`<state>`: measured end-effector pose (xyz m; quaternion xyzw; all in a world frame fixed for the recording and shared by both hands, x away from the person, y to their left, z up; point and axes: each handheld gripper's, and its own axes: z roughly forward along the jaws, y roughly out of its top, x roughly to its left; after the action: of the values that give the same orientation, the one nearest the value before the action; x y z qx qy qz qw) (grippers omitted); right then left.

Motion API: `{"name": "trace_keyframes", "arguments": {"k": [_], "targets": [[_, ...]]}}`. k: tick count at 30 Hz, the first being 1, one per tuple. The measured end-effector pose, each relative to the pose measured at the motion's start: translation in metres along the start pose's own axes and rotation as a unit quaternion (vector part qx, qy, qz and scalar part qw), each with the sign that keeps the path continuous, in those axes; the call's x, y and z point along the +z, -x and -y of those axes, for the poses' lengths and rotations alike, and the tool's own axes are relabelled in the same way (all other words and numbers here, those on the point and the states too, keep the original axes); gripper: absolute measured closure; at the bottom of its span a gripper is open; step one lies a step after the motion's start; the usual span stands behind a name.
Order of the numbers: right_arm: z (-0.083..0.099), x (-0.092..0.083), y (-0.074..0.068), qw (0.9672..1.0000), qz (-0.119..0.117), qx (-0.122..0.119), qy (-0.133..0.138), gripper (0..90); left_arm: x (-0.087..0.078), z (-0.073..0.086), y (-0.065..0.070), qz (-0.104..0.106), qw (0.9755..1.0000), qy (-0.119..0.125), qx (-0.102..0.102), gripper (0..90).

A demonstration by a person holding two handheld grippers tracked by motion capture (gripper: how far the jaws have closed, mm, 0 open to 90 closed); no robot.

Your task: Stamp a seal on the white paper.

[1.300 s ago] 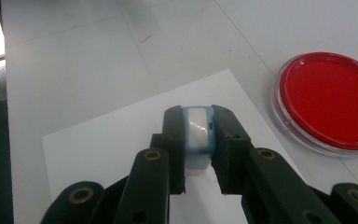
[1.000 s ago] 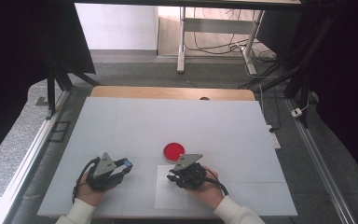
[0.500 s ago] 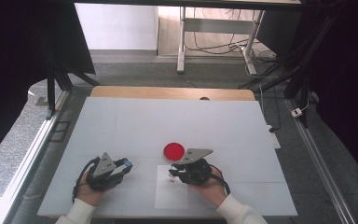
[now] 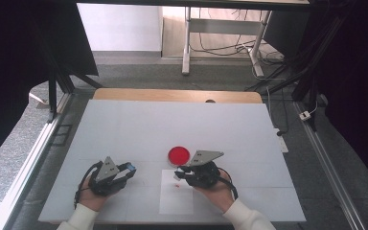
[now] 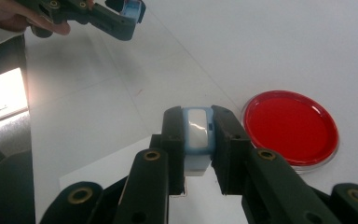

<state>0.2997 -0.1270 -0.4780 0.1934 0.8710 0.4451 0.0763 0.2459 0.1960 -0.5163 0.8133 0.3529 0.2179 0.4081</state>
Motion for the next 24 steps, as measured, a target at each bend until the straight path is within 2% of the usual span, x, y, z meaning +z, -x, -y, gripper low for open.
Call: {"name": "trace_keyframes", "arguments": {"k": [13, 24], "targets": [[-0.003, -0.011, 0.006, 0.9997, 0.013, 0.007, 0.02, 75.2, 0.0, 0.0, 0.0, 0.001, 1.0, 0.001, 0.0, 64.8], [-0.006, -0.024, 0.011, 0.9979, 0.021, 0.024, 0.056, 75.1, 0.0, 0.0, 0.0, 0.0, 1.0, 0.001, -0.001, 64.8]]}}
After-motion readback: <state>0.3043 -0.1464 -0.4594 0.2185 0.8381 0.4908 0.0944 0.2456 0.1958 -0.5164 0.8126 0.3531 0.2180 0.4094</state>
